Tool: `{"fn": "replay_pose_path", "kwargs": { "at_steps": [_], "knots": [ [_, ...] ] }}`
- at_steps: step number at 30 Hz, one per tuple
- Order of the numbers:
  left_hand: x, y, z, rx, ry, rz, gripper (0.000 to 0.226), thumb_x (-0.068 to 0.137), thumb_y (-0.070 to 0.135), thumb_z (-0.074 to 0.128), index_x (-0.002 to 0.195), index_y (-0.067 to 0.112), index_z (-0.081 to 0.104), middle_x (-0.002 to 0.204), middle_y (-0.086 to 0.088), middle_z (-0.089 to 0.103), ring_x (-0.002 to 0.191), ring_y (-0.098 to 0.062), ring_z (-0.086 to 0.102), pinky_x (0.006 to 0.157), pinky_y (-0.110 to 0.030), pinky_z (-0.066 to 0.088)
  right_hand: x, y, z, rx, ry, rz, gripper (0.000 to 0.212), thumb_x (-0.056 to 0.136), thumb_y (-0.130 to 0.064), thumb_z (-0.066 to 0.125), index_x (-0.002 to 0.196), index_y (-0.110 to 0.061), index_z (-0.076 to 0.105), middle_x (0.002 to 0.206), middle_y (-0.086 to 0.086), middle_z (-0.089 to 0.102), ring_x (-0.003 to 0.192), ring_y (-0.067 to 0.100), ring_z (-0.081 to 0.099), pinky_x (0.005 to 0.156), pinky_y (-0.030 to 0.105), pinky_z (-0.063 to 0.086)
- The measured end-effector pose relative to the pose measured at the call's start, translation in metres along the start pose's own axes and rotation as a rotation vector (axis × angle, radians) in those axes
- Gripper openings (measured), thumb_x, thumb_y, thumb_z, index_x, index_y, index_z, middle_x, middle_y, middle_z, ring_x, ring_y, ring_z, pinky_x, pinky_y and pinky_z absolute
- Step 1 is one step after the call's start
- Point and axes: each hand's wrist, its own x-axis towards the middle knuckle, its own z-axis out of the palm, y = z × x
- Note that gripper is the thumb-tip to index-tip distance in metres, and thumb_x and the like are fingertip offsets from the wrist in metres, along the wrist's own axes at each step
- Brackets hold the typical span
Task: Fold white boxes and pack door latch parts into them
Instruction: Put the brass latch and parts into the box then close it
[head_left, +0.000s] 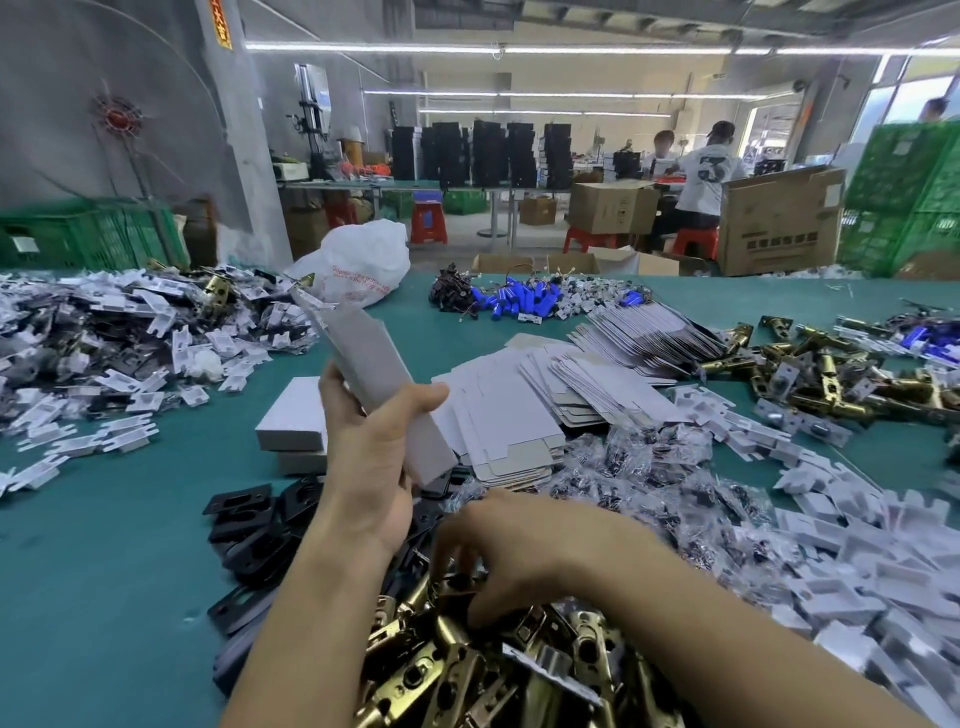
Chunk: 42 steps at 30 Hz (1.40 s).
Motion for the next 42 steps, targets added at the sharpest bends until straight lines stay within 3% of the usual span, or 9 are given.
{"fn": "replay_pose_path", "kwargs": {
  "at_steps": [3,6,8,12,17,26,31,36,42],
  "knots": [
    [0.001,-0.006,-0.001,0.105,0.015,0.096,0.071,0.061,0.011,0.075,0.120,0.030,0.040,0.075,0.022,0.062,0.062,0.001,0.060,0.050,-0.022,0.050,0.004,-0.002,0.003,-0.102,0.084,-0.017,0.034,0.082,-0.021,0.072,0.113,-0.030,0.067,0.104,-0.002,0.070,0.090,0.015,0.062,0.075,0.034,0.056],
    [0.002,-0.010,-0.002,0.313,0.037,0.212,0.079,0.060,0.011,0.069,0.134,0.033,0.047,0.100,0.009,0.060,0.064,0.000,0.055,0.054,-0.020,0.049,-0.006,0.009,-0.006,0.080,0.213,0.019,0.015,0.088,-0.015,0.067,0.099,-0.026,0.067,0.094,-0.001,0.068,0.085,0.018,0.065,0.078,0.036,0.055],
    [-0.001,-0.012,-0.001,0.391,-0.017,0.229,0.070,0.064,0.013,0.063,0.131,0.030,0.057,0.089,0.013,0.061,0.058,0.000,0.051,0.049,-0.017,0.045,-0.017,0.023,-0.021,0.221,0.404,0.054,0.011,0.092,-0.012,0.064,0.101,-0.018,0.067,0.097,0.000,0.066,0.090,0.018,0.064,0.086,0.038,0.054],
    [-0.008,-0.008,0.001,0.436,-0.292,0.056,0.031,0.065,0.022,0.057,0.094,0.030,0.064,0.078,-0.001,0.053,0.072,-0.032,0.058,0.049,-0.031,0.050,-0.039,0.038,-0.051,0.533,0.892,0.018,0.030,0.091,-0.003,0.065,0.117,-0.018,0.064,0.110,0.002,0.068,0.101,0.015,0.066,0.096,0.037,0.053],
    [-0.012,-0.009,-0.003,0.361,-0.547,-0.218,0.074,0.051,0.039,0.072,0.117,0.012,0.054,0.099,-0.020,0.053,0.074,-0.032,0.062,0.055,-0.039,0.057,-0.058,0.032,-0.076,0.876,1.211,-0.298,0.038,0.092,0.009,0.057,0.119,-0.018,0.050,0.103,0.013,0.063,0.099,0.023,0.070,0.091,0.038,0.057],
    [-0.014,-0.009,-0.012,0.151,-0.776,-0.448,0.080,0.061,0.026,0.075,0.132,0.000,0.048,0.108,-0.026,0.061,0.094,-0.036,0.066,0.058,-0.046,0.060,-0.053,0.016,-0.079,0.928,1.114,-0.358,0.035,0.089,0.012,0.061,0.114,-0.009,0.050,0.098,0.022,0.065,0.090,0.028,0.073,0.080,0.032,0.060],
    [-0.016,-0.005,-0.011,0.059,-0.846,-0.475,0.056,0.066,0.022,0.070,0.120,0.008,0.065,0.112,-0.023,0.065,0.099,-0.036,0.067,0.057,-0.044,0.060,-0.057,0.019,-0.086,0.818,1.059,-0.360,0.036,0.085,0.014,0.065,0.110,-0.009,0.053,0.097,0.022,0.069,0.085,0.019,0.073,0.078,0.025,0.058],
    [-0.017,-0.002,-0.010,0.026,-0.861,-0.448,0.053,0.068,0.022,0.067,0.121,0.012,0.067,0.115,-0.019,0.066,0.100,-0.034,0.068,0.055,-0.043,0.060,-0.052,0.013,-0.084,0.793,0.921,-0.350,0.034,0.082,0.008,0.071,0.104,-0.012,0.056,0.093,0.018,0.073,0.088,0.027,0.073,0.081,0.038,0.060],
    [-0.013,-0.006,-0.012,0.071,-0.756,-0.400,0.068,0.064,0.025,0.070,0.127,0.003,0.058,0.109,-0.028,0.065,0.091,-0.036,0.069,0.053,-0.041,0.058,-0.041,0.012,-0.082,0.454,0.886,-0.228,0.002,0.088,-0.014,0.071,0.086,-0.014,0.073,0.097,0.004,0.072,0.090,0.008,0.065,0.072,0.009,0.042]
  ]
}}
